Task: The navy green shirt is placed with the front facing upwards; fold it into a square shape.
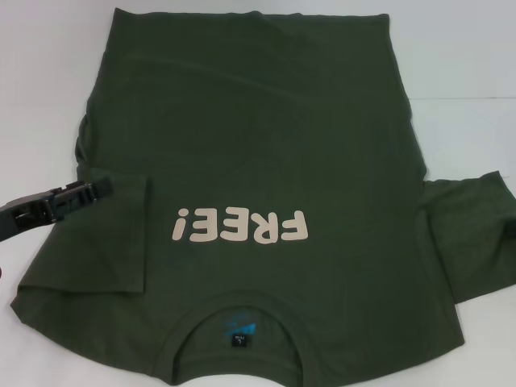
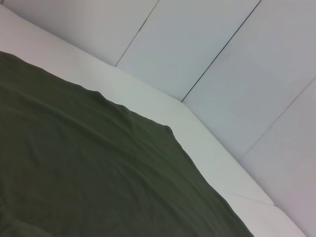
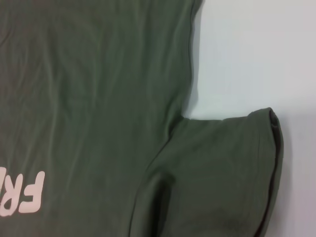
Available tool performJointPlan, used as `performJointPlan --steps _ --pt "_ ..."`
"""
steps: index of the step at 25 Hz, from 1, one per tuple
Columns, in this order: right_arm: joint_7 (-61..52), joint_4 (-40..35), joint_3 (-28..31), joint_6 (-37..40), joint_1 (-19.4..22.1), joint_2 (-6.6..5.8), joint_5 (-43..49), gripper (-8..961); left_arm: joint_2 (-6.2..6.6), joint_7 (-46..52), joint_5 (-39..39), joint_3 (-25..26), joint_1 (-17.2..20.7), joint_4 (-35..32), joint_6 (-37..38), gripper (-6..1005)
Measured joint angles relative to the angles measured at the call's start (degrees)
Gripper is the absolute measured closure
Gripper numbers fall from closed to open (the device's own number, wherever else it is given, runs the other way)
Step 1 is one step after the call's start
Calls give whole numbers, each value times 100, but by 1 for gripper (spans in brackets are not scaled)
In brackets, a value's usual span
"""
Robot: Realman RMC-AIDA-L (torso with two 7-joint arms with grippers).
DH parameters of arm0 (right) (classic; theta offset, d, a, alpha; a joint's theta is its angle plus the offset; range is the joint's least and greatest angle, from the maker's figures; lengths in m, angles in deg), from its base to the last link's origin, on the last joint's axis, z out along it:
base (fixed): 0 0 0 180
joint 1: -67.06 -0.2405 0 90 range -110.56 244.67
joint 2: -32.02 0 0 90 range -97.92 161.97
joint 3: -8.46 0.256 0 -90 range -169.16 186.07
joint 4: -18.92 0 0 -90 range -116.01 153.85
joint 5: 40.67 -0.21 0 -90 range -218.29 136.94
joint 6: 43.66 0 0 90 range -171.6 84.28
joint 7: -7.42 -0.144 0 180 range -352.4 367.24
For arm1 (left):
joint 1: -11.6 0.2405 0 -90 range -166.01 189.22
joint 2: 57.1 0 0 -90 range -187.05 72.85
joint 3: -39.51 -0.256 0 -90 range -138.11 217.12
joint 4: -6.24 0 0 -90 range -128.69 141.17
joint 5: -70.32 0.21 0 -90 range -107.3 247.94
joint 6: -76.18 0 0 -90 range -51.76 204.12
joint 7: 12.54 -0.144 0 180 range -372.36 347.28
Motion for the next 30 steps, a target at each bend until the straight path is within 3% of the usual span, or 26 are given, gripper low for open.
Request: performJointPlan --steps 11,30 --pt "-45 -44 40 32 -57 -45 371 909 9 -7 -11 -3 -20 -15 5 299" --pt "-204 -36 292 -607 -289 -44 670 896 1 -2 -111 1 -4 8 -18 299"
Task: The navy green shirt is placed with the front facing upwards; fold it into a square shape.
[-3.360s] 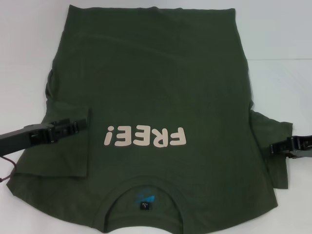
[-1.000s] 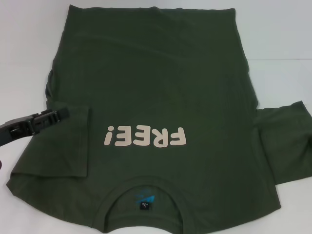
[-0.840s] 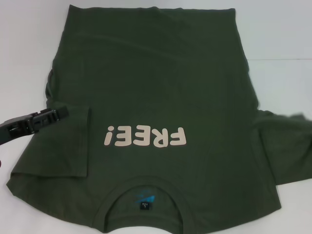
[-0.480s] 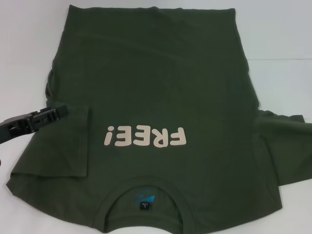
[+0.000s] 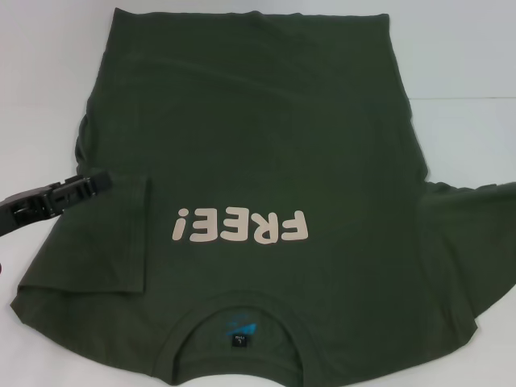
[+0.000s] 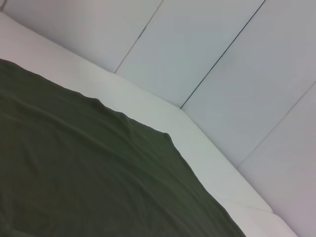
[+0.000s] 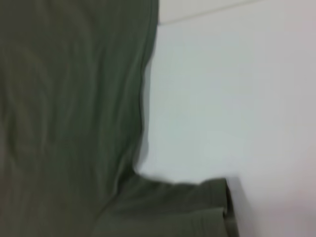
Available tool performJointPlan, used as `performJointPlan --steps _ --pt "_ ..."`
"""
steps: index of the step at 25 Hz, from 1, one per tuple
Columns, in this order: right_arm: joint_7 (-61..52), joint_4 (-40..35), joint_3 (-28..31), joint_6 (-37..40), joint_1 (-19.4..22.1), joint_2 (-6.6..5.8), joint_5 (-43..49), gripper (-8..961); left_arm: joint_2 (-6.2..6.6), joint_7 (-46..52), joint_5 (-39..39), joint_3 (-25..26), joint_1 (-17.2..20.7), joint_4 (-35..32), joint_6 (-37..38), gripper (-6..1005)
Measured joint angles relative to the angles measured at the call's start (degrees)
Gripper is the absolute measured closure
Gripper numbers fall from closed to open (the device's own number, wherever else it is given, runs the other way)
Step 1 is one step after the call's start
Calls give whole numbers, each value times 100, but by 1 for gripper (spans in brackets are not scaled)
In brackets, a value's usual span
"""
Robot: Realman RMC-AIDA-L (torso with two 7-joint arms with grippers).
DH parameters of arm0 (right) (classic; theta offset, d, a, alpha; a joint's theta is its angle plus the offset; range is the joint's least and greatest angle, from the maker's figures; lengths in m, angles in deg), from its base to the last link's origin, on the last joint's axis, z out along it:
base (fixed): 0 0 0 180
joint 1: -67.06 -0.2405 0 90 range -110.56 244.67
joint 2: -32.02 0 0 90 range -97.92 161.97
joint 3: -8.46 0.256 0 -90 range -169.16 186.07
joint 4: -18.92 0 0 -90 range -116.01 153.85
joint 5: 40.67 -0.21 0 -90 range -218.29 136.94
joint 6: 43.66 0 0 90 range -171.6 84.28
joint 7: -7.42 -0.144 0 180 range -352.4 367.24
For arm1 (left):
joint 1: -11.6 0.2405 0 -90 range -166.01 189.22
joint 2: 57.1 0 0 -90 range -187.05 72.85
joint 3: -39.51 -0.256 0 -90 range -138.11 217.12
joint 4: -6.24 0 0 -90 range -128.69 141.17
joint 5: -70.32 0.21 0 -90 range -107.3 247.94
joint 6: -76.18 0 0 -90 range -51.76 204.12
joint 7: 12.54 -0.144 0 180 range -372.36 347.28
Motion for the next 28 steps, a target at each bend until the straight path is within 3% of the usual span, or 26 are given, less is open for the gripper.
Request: performJointPlan --steps 6,12,21,28 --pt "9 35 219 116 -162 22 -31 892 -1 -2 -22 8 14 0 -18 299" --pt "49 71 222 774 -330 115 -47 888 -1 -5 -33 61 19 0 -29 298" --pt "9 39 212 1431 -523 103 -386 882 1 -36 -52 144 13 7 -30 298" --pt "53 275 152 1230 -784 315 -423 877 -2 -72 -178 291 26 85 -30 298"
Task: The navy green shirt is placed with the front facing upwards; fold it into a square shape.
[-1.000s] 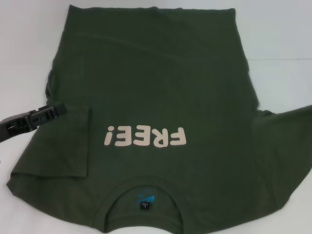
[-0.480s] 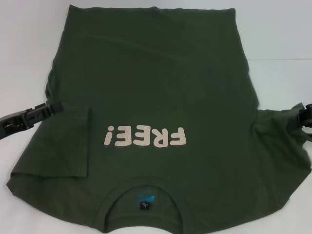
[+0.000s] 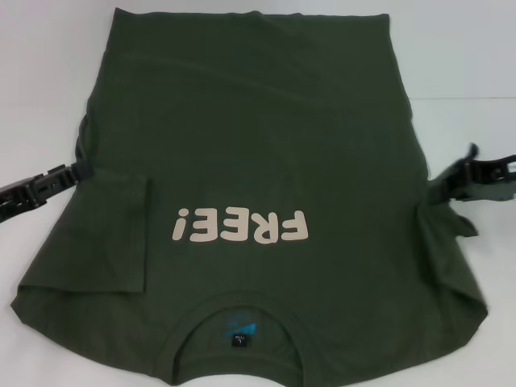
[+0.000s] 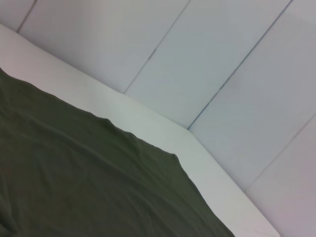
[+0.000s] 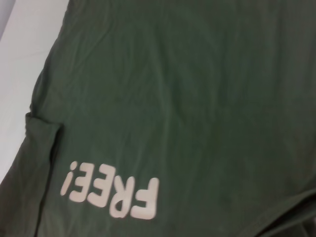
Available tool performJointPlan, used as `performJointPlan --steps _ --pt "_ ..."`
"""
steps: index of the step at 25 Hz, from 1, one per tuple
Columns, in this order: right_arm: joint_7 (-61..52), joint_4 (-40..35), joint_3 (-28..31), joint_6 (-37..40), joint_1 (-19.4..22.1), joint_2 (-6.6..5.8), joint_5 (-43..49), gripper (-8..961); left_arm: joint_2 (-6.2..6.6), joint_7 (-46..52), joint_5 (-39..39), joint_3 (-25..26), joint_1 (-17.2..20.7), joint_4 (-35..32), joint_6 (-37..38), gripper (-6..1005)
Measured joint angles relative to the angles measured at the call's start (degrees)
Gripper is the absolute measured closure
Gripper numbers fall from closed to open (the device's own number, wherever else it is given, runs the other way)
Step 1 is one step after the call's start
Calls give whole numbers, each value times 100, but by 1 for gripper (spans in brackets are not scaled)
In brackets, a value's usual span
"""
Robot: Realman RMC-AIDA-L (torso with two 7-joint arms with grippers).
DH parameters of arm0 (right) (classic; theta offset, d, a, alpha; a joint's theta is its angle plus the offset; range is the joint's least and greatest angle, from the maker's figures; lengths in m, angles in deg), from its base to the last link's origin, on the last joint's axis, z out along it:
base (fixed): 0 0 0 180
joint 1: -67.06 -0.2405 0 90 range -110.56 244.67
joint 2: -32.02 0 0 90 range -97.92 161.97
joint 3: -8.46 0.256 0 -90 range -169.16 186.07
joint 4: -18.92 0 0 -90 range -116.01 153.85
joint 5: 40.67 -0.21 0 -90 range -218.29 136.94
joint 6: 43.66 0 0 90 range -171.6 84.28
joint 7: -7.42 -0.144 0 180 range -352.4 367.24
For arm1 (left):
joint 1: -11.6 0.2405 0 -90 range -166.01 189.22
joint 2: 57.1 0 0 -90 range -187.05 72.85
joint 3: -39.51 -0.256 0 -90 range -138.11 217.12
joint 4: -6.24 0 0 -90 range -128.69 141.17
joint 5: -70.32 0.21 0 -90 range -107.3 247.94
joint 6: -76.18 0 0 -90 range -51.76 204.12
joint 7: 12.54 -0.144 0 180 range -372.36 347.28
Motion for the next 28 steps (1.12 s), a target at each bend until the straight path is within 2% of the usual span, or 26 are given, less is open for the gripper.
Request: performJointPlan --steps 6,11,20,28 --pt "18 91 -174 -215 -209 188 -10 873 0 -4 -18 76 2 4 -10 298" --pt "19 94 -163 -273 -291 294 -64 869 -4 -4 -22 250 2 68 -32 298" --pt "24 125 -242 -351 -288 362 -308 863 14 -4 -64 465 2 140 -138 299" --pt "248 248 -358 -369 -297 353 -493 858 10 -4 -91 468 2 145 -170 299"
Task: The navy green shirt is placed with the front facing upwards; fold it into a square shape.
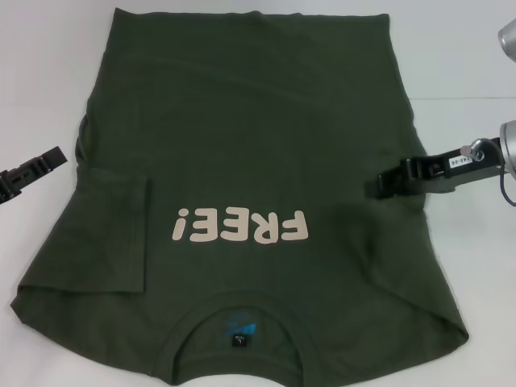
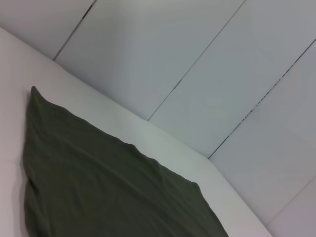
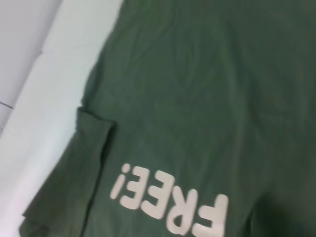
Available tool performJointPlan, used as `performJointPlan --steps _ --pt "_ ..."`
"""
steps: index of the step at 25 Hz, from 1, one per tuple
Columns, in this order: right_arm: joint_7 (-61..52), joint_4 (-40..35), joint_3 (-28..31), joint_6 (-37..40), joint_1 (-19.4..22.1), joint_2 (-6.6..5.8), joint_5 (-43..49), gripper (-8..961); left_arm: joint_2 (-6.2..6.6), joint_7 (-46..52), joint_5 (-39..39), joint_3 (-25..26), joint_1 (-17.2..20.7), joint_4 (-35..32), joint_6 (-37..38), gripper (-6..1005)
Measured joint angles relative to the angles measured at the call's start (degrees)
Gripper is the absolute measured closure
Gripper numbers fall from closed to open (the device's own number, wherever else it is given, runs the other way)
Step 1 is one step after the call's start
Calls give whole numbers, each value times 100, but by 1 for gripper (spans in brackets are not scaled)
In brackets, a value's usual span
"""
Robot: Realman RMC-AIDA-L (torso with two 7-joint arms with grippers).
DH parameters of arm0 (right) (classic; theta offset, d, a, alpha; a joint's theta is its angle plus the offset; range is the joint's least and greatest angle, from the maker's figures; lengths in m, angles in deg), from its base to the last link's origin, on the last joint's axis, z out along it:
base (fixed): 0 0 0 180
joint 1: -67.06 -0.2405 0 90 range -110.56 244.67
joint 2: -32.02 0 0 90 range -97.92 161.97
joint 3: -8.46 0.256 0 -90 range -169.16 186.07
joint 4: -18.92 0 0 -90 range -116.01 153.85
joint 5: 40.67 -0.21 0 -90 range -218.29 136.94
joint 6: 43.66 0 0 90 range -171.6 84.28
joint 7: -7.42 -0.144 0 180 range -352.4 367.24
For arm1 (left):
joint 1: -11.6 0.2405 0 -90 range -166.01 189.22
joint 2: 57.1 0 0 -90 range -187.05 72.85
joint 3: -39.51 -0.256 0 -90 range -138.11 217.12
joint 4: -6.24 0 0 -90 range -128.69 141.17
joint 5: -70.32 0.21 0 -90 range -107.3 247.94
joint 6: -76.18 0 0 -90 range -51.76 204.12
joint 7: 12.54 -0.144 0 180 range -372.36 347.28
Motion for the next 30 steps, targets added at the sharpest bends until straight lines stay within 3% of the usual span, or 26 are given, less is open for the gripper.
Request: performJointPlan --steps 1,8,13,20,27,30 --pt "77 28 2 18 12 -12 -121 857 0 0 0 -1 0 1 -2 299" --pt "500 64 16 286 269 -130 -1048 584 15 51 0 -4 35 8 -6 299" --pt "515 31 141 122 503 -197 -1213 404 76 261 40 4 68 -25 39 299" --pt "711 2 85 153 632 -386 -1066 312 249 1333 667 12 218 -434 699 299" --pt "715 -41 49 359 700 -420 -1020 265 327 2759 1417 81 348 -1057 1220 298" --pt "684 -76 38 429 701 -418 -1018 144 370 3150 1864 230 337 -1118 1232 298"
